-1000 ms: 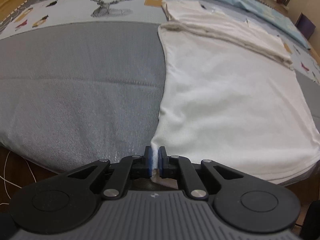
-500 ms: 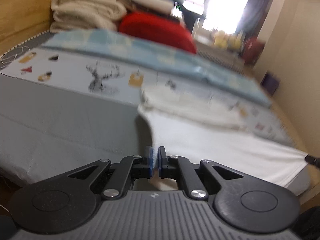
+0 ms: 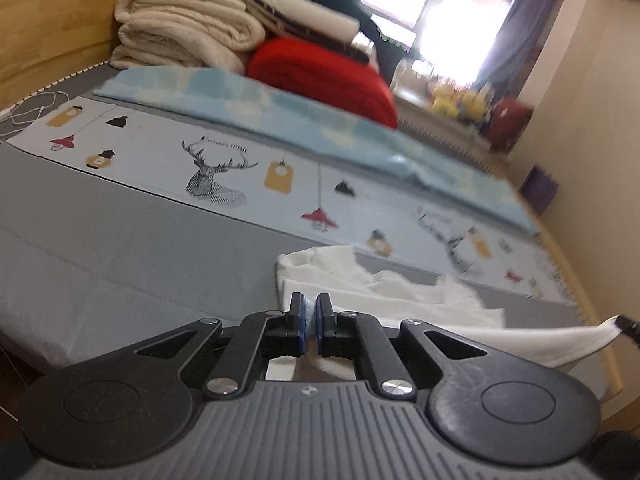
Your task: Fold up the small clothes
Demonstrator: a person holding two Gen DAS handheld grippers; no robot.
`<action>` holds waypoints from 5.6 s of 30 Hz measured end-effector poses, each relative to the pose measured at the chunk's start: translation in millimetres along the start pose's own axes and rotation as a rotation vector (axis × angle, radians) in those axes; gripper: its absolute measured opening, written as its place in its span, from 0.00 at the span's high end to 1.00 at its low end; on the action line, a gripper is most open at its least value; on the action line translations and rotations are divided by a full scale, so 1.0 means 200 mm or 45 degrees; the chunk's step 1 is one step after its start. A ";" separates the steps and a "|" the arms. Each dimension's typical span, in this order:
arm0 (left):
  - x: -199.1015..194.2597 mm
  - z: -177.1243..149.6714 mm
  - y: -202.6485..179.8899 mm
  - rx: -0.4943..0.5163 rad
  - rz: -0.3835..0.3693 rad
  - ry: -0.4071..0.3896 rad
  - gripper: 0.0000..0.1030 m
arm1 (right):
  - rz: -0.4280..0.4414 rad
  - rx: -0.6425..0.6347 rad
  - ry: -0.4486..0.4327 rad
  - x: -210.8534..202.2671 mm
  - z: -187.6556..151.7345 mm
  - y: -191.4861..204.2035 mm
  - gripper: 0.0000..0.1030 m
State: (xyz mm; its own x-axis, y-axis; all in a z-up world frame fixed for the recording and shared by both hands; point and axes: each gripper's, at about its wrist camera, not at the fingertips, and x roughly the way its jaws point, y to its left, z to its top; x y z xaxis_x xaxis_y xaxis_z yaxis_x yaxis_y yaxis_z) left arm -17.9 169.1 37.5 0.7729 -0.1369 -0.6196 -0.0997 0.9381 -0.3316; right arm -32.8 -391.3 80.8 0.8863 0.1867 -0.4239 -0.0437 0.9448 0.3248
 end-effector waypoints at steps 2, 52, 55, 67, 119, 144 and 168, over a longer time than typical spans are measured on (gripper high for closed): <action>0.14 0.07 -0.01 0.038 0.016 0.035 0.95 | -0.052 -0.037 0.022 0.12 0.02 0.00 0.95; 1.52 0.20 -0.16 0.346 0.006 0.422 0.59 | -0.353 -0.076 0.551 1.33 -0.17 -0.15 0.84; 1.55 0.18 -0.19 0.391 -0.025 0.449 0.71 | -0.358 -0.053 0.545 1.37 -0.16 -0.16 0.84; 1.48 0.32 0.13 -0.002 0.097 0.358 0.85 | -0.372 0.070 0.403 1.41 -0.08 -0.18 0.84; 1.33 0.08 0.27 -0.211 0.033 0.766 0.67 | -0.271 -0.071 0.792 1.31 -0.23 -0.04 0.55; 1.10 -0.11 0.15 0.200 0.083 0.871 0.96 | -0.284 -0.264 0.886 0.98 -0.29 -0.03 0.96; 1.50 -0.01 0.29 -0.211 -0.094 0.729 0.56 | -0.329 -0.116 0.143 0.55 0.08 -0.04 0.74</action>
State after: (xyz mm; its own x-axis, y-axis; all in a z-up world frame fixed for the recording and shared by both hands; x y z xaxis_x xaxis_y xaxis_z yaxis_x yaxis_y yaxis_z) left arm 207.4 180.9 -168.9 0.3255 -0.3929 -0.8600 -0.1906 0.8637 -0.4667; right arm 72.7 -382.2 46.0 0.8171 -0.0396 -0.5752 0.1314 0.9842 0.1189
